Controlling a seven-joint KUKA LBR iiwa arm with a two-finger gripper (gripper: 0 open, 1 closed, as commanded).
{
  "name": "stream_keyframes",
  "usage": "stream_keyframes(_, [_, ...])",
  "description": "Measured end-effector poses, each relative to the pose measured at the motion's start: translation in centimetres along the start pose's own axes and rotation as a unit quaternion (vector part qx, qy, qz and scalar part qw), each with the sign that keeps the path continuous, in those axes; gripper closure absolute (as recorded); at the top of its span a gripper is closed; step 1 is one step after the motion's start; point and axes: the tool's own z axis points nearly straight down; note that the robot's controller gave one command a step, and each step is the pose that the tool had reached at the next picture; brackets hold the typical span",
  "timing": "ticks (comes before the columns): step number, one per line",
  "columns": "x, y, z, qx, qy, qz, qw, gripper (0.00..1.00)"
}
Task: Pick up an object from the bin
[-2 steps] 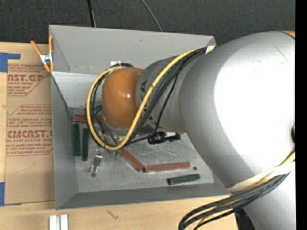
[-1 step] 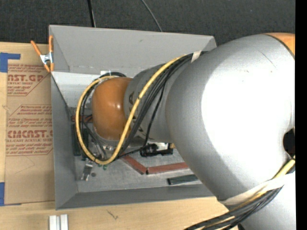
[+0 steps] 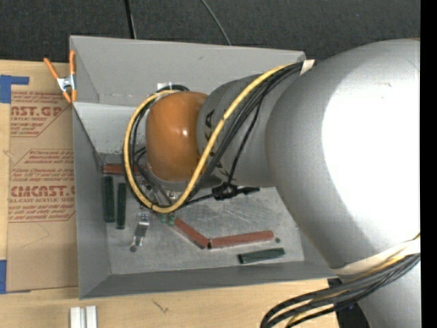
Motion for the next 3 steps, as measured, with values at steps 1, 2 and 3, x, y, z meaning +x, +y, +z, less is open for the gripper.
stream_keyframes(1, [-0.6,-0.8,0.8,0.002,-0.0019,-0.091,0.9959,0.0])
stream_keyframes(2, [-2.0,-1.2,-0.2,0.0,0.0004,-0.028,0.9996,0.0])
stream_keyframes(3, [-3.0,0.5,1.0,0.0,-0.0025,-0.111,0.9938,0.0])
